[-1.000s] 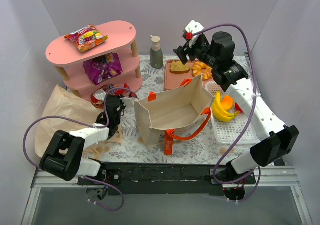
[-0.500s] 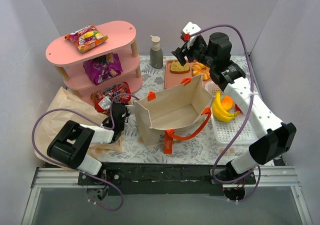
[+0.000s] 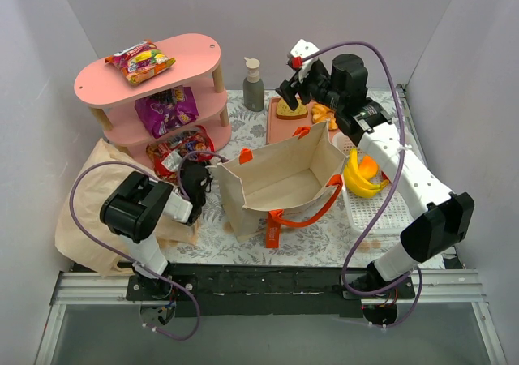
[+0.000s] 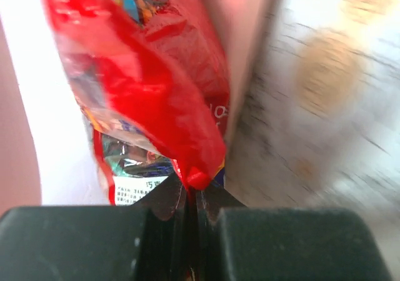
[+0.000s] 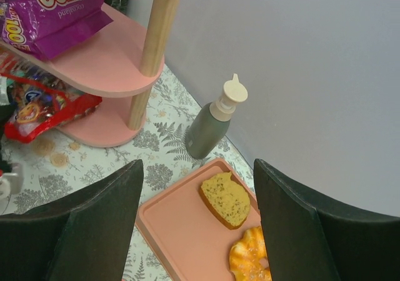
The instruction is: Untie the knot of the grocery bags and take out the mixed food
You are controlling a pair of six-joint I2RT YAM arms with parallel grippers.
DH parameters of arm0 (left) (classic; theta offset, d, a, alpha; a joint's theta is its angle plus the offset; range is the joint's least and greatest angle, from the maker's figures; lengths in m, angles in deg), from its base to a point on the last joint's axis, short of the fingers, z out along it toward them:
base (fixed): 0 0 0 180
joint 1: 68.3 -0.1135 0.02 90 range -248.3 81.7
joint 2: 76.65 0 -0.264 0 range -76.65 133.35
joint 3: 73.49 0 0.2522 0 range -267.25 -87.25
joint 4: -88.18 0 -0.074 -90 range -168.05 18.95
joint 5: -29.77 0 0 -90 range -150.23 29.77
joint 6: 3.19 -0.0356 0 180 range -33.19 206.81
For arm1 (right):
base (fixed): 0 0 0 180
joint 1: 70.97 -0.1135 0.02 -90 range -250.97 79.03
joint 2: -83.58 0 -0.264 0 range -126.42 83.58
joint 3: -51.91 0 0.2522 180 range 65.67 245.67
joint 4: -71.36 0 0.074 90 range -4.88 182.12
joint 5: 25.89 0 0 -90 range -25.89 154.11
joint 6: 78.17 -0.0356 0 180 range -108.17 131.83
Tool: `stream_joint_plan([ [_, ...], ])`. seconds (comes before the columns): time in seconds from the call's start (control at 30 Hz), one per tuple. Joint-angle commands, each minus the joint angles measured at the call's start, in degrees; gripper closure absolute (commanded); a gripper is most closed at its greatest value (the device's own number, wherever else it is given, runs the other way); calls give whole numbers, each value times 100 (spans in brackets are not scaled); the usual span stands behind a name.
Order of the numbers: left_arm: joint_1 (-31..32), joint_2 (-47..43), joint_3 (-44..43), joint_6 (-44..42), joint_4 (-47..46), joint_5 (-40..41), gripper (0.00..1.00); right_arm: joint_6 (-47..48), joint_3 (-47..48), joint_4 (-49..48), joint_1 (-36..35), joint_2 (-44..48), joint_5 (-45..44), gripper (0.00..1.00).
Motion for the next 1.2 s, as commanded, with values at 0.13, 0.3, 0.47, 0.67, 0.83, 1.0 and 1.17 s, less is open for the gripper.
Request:
stream_joint_plan([
  [0.13, -476, 462, -862, -315, -276, -515, 100, -283, -110, -354, -32, 97, 44, 23],
  [0.3, -476, 961, -1106, -509, -434, -649, 100, -293, -295, -416, -32, 202, 44, 23],
  [0.47, -564, 1332, -1380, -499, -241, -551, 100, -301, -506, -486, -23, 325, 79, 23],
  [0.67, -590, 1508, -1486, -465, -180, -297, 100, -319, -524, -504, -5, 343, 70, 23],
  [0.83, -582, 1140, -1293, 0, 697, -147, 82, -424, -357, -468, 39, 291, 185, 21],
  [1.0, -564, 262, -1064, 703, 1692, -463, 39, -460, -295, -468, 74, 255, 290, 21],
  [1.17, -529, -29, -844, 879, 1806, -314, 29, -626, -251, -486, 83, 211, 378, 20],
])
